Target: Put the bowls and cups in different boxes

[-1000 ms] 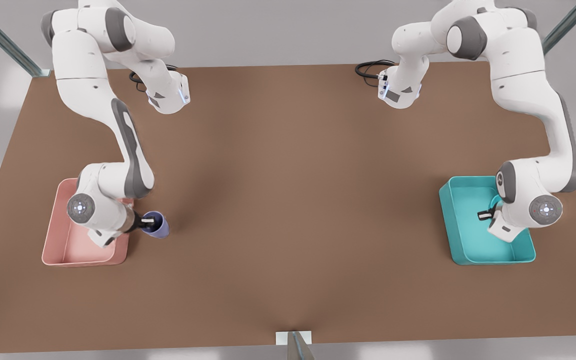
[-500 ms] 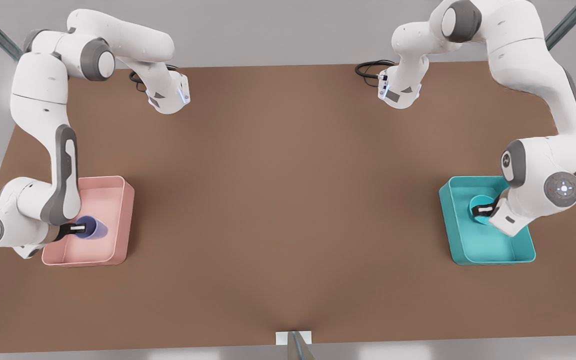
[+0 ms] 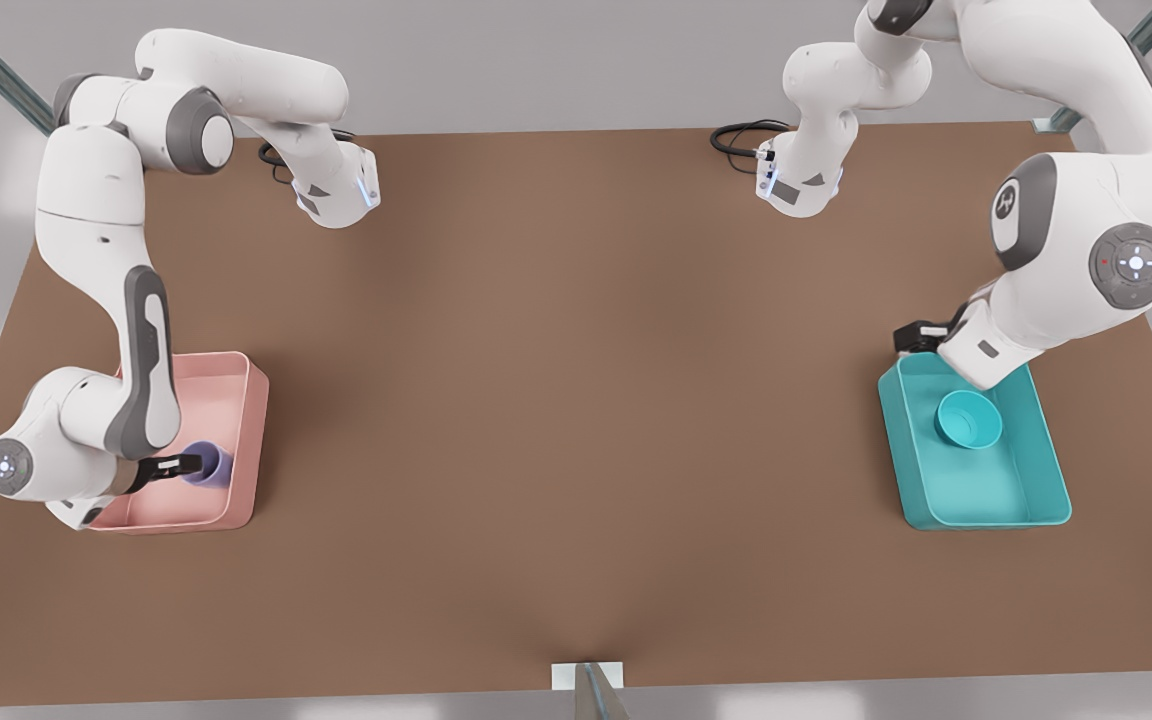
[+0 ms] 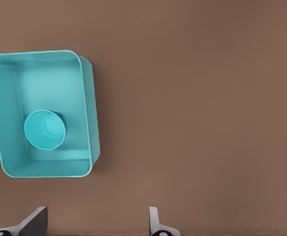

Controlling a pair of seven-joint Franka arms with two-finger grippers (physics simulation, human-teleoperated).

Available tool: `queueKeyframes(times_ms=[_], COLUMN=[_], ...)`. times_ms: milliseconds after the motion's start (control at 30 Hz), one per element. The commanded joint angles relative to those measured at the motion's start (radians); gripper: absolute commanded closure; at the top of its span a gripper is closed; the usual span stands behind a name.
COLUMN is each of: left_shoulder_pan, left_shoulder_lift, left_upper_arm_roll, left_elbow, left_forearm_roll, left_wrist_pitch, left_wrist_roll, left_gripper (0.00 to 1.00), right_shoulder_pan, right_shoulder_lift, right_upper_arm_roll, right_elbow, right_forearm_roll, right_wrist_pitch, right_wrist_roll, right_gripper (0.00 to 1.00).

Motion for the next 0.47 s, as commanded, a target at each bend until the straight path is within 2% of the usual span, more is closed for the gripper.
queueKeyframes(times_ms=[0,133,167,200,233,333,433], left_shoulder_pan=[0.003,0.003,0.003,0.003,0.003,0.003,0.003], left_shoulder_lift=[-0.002,-0.002,-0.002,0.0,0.0,0.002,0.0], left_upper_arm_roll=[0.0,0.0,0.0,0.0,0.0,0.0,0.0], left_elbow=[0.0,0.0,0.0,-0.001,-0.001,-0.001,-0.001], left_forearm_roll=[0.002,0.002,0.002,0.002,0.002,0.002,0.002], left_wrist_pitch=[-0.03,-0.03,-0.032,-0.03,-0.03,-0.03,-0.03], left_wrist_roll=[-0.023,-0.023,-0.023,-0.023,-0.023,-0.023,-0.023], left_gripper=[0.0,0.0,0.0,0.0,0.0,0.0,0.0], right_shoulder_pan=[0.0,0.035,0.069,0.118,0.162,0.162,0.133], right_shoulder_lift=[-0.018,-0.21,-0.274,-0.283,-0.286,-0.52,-0.544], right_upper_arm_roll=[0.001,-0.005,-0.001,-0.001,0.001,0.062,0.09], right_elbow=[-0.002,-0.004,0.026,0.133,0.217,0.107,0.072], right_forearm_roll=[0.019,-0.005,-0.079,-0.088,-0.132,-0.134,-0.122], right_wrist_pitch=[-0.041,-0.343,-0.424,-0.587,-0.671,-0.673,-0.67], right_wrist_roll=[-0.135,-0.099,0.116,0.26,0.308,0.332,0.375], right_gripper=[0.0,0.0,0.0,0.0,0.0,0.0,0.0])
